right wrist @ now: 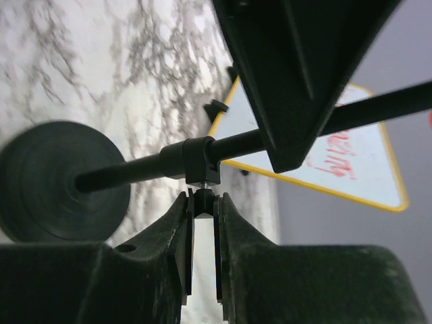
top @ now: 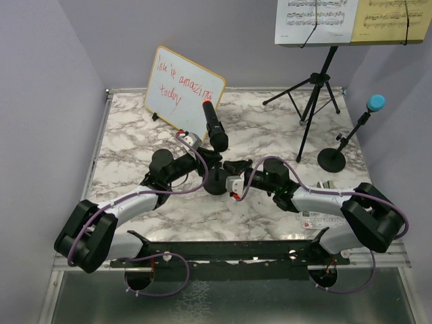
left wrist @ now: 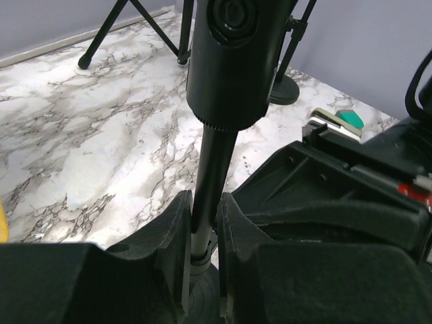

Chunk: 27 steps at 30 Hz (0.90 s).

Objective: Pack up the instrument practice props
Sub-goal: Unscrew the knob on the microphone stand.

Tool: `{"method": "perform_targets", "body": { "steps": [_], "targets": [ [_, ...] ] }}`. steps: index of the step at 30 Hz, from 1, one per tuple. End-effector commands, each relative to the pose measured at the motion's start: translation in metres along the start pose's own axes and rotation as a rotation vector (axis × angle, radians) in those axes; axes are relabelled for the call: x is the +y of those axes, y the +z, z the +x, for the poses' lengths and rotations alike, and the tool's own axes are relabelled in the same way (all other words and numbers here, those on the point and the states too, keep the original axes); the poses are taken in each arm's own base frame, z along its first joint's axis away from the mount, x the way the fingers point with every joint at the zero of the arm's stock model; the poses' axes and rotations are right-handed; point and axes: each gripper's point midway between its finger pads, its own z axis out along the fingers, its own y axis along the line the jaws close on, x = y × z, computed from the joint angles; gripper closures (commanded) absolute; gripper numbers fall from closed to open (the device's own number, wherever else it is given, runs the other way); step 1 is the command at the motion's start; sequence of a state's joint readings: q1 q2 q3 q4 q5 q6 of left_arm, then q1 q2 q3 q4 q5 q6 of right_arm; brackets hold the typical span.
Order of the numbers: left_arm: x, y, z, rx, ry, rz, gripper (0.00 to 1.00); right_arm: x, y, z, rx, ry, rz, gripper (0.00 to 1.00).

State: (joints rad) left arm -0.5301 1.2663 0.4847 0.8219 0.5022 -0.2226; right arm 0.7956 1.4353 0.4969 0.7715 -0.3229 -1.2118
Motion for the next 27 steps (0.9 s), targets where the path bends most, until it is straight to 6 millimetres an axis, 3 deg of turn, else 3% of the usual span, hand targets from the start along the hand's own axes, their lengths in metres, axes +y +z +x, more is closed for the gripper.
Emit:
{"method": "perform_targets", "body": {
  "steps": [1, 3, 5, 9, 12, 16, 19, 23, 27],
  "targets": [
    [-0.019, 0.003, -0.003, 0.014, -0.031, 0.082, 1.0, -0.003, -0.012, 0.029, 0.215, -0.414, 0.062, 0.99],
    [-0.019, 0.004, -0.003, 0.015, -0.033, 0.083, 1.0, -0.01, -0.014, 0.027, 0.252, -0.54, 0.119, 0.99],
    [-0.019, 0.004, -0.003, 0.015, -0.033, 0.084, 1.0, -0.003, -0.011, 0.03, 0.288, -0.594, 0.084, 0.99],
    [-0.02, 0.003, -0.004, 0.014, -0.032, 0.085, 1.0, 0.007, -0.004, 0.028, 0.272, -0.587, 0.058, 0.99],
    [-0.02, 0.003, -0.004, 0.014, -0.031, 0.085, 1.0, 0.001, -0.005, 0.022, 0.244, -0.521, 0.1, 0.97],
    [-0.02, 0.003, -0.004, 0.015, -0.03, 0.084, 1.0, -0.005, -0.01, 0.017, 0.219, -0.386, 0.15, 0.81],
    [-0.02, 0.003, -0.003, 0.017, -0.031, 0.084, 1.0, 0.001, -0.011, 0.017, 0.212, -0.268, 0.12, 0.64],
    [-0.019, 0.003, -0.002, 0.021, -0.03, 0.082, 1.0, 0.014, -0.01, 0.014, 0.207, -0.046, 0.023, 0.55],
    [-0.018, 0.004, -0.001, 0.023, -0.031, 0.081, 1.0, 0.014, -0.014, 0.006, 0.214, 0.203, 0.004, 0.42]
  ]
}}
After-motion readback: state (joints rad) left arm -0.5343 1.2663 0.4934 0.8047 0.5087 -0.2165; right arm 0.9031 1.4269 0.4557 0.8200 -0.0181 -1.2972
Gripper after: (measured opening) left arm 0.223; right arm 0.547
